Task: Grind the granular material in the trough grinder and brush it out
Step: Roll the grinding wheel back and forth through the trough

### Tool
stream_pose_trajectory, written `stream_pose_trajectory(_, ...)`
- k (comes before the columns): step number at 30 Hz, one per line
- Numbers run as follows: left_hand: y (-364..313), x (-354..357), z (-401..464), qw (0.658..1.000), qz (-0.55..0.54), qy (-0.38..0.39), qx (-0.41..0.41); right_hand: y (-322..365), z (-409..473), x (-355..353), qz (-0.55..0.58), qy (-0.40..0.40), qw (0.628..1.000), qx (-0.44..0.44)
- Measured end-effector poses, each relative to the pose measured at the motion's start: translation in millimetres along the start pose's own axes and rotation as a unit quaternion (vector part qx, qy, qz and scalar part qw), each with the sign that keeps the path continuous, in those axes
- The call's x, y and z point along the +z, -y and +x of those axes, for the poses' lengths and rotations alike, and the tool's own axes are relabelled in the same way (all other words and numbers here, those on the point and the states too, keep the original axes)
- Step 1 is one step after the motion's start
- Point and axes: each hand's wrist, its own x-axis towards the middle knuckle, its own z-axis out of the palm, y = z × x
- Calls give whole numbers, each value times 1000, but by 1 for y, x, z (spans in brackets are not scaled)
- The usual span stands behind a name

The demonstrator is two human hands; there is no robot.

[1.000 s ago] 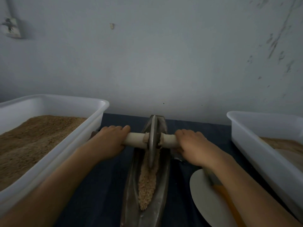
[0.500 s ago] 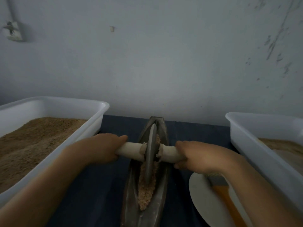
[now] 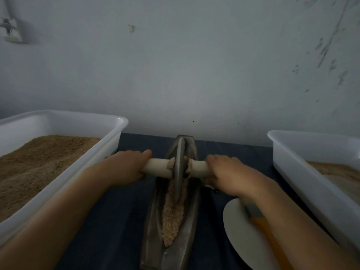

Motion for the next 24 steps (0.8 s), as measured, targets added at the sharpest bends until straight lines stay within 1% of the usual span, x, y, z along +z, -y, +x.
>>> stream_pose_trajectory(2, 1, 9, 7, 996, 30, -82, -5, -6, 8, 10, -20, -60, 998, 1)
stream_pose_trajectory(4, -1, 18, 13, 985, 54, -162, -12, -12, 13, 15, -34, -102, 994, 2)
stream_pose_trajectory(7, -5, 26, 18, 971, 57, -231, -23, -17, 19, 23, -54, -145, 988, 7)
stream_pose_trajectory(8, -6, 27, 18, 968, 57, -242, -26, -19, 20, 26, -57, -152, 987, 6)
stream_pose_trajectory(10, -7, 29, 19, 966, 57, -251, -31, -21, 22, 26, -39, -137, 990, 3)
stream_pose_trajectory(12, -8, 29, 19, 966, 52, -251, -33, -23, 14, 8, 18, -96, 995, 3)
stream_pose_trajectory(13, -7, 29, 19, 967, 49, -247, -33, -24, 6, -7, 42, -91, 995, 5)
stream_pose_trajectory(14, -6, 30, 19, 968, 46, -243, -33, -29, -3, -23, 75, -119, 990, -1)
stream_pose_trajectory(16, -4, 32, 20, 970, 38, -238, -33, -42, -34, -54, 163, -196, 967, -8)
stream_pose_trajectory(17, -3, 32, 20, 970, 35, -238, -33, -49, -54, -66, 173, -197, 965, -13)
stream_pose_trajectory(18, -2, 33, 21, 970, 36, -239, -34, -52, -75, -73, 149, -169, 974, -13)
stream_pose_trajectory(20, -2, 33, 21, 969, 42, -240, -35, -53, -109, -67, 28, -31, 999, 11)
stream_pose_trajectory(22, -2, 32, 22, 969, 41, -240, -35, -50, -127, -43, -53, 113, 992, 31)
stream_pose_trajectory(23, -1, 32, 21, 970, 39, -238, -33, -46, -130, -27, -62, 168, 984, 24)
stream_pose_trajectory(24, -1, 32, 21, 970, 36, -237, -33, -44, -132, -9, -81, 183, 980, -9)
